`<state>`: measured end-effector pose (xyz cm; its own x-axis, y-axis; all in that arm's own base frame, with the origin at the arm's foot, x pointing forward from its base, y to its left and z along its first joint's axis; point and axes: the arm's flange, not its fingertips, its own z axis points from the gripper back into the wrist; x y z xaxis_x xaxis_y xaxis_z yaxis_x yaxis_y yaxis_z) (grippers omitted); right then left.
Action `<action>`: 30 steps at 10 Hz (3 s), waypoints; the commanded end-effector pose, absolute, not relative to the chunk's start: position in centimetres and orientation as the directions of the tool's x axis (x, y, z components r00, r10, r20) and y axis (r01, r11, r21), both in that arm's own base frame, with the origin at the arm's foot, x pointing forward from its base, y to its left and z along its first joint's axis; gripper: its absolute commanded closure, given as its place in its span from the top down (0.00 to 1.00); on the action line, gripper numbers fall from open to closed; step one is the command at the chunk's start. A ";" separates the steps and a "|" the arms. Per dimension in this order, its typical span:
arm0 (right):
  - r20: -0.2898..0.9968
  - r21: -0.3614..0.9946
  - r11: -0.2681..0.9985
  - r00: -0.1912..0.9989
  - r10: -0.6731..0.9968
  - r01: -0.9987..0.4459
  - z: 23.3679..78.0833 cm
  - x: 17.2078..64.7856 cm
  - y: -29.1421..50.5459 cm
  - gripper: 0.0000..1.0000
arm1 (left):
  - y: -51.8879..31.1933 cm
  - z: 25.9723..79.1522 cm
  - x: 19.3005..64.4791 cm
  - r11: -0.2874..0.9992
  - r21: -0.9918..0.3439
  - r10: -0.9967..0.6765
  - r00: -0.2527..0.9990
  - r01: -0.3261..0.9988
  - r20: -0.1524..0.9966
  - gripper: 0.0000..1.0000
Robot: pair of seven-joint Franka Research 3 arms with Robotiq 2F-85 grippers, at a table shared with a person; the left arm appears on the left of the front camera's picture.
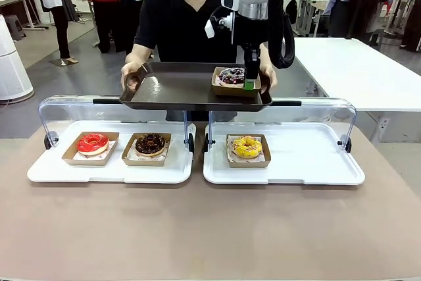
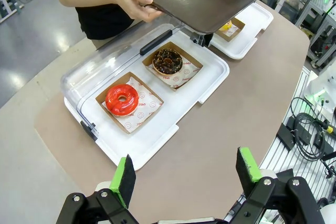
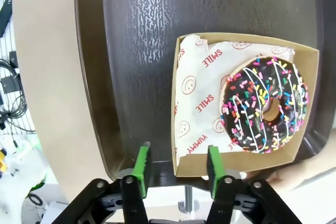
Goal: Provide the desired donut to the person.
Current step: Place the picked Paper togo box onto the Handle tray extended by the person, then pick up and lift the Paper togo box containing the Donut pointed at by the person.
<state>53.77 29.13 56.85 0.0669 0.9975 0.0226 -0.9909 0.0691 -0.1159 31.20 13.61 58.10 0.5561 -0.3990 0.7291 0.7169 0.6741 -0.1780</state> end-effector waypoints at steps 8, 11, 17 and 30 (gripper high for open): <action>0.036 -0.116 0.072 0.068 0.997 -0.991 57.6 53.0 28.8 1.00 | 13.6 58.2 31.1 0.671 -0.179 -0.396 0.552 0.719 0.734 1.00; -0.047 -0.066 -0.035 -0.032 0.998 -0.997 61.0 46.6 22.8 1.00 | 13.6 58.2 31.1 0.671 -0.179 -0.396 0.552 0.719 0.734 1.00; 0.010 -0.123 0.023 0.022 1.000 -0.992 58.4 37.5 2.8 1.00 | 13.6 58.2 31.1 0.671 -0.179 -0.396 0.552 0.719 0.734 1.00; 0.057 -0.106 0.118 0.113 0.992 -0.987 56.7 37.6 -2.1 1.00 | 13.6 58.2 31.1 0.671 -0.179 -0.396 0.552 0.719 0.734 1.00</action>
<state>37.69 -2.07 56.67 0.1168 0.9915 0.0575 -0.9862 0.1227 -0.1110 31.18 13.63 58.12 0.5567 -0.3986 0.7288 0.7160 0.6751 -0.1777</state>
